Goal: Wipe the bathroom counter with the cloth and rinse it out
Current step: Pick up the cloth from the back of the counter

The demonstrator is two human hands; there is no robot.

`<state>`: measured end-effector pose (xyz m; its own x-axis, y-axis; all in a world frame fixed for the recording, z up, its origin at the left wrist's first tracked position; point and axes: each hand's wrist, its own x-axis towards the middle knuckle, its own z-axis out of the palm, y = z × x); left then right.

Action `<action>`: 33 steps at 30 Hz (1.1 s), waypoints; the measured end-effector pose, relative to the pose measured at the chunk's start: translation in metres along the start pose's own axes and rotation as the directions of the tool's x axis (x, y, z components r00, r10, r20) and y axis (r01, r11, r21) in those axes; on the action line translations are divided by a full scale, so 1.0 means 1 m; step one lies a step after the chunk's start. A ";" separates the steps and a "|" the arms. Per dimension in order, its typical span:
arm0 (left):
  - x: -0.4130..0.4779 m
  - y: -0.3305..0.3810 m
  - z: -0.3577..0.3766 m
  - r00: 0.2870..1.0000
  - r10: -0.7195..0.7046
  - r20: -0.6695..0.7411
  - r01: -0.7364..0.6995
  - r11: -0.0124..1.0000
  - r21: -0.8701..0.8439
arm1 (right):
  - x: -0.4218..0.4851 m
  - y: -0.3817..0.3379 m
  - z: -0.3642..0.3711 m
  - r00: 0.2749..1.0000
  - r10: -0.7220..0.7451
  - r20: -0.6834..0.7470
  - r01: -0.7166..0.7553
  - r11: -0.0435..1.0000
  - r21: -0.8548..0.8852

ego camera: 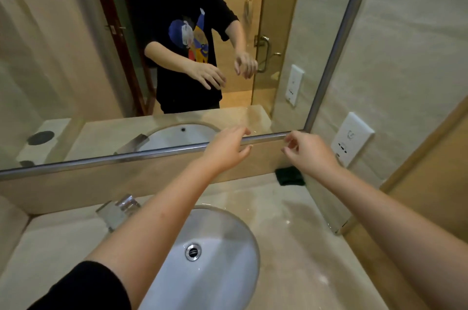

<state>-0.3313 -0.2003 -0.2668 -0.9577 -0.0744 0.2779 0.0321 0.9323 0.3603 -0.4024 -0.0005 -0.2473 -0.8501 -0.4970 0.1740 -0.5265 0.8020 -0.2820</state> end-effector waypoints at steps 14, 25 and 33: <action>0.052 -0.014 0.099 0.979 0.004 0.205 0.000 1.000 -0.023 | 0.041 0.078 0.076 0.983 0.117 0.139 -0.108 0.992 -0.069; 0.090 -0.017 0.242 0.866 -0.085 0.493 0.092 0.996 0.011 | 0.070 0.182 0.199 0.926 0.161 0.342 -0.152 0.987 -0.053; 0.117 -0.026 0.318 0.797 -0.044 0.602 -0.008 0.997 0.083 | 0.088 0.212 0.259 0.886 0.086 0.456 -0.015 0.987 -0.158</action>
<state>-0.5355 -0.1204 -0.5264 -0.9369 0.1134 -0.3307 0.0162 0.9591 0.2828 -0.5881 0.0397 -0.5362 -0.7980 -0.5221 -0.3009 -0.5074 0.8516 -0.1319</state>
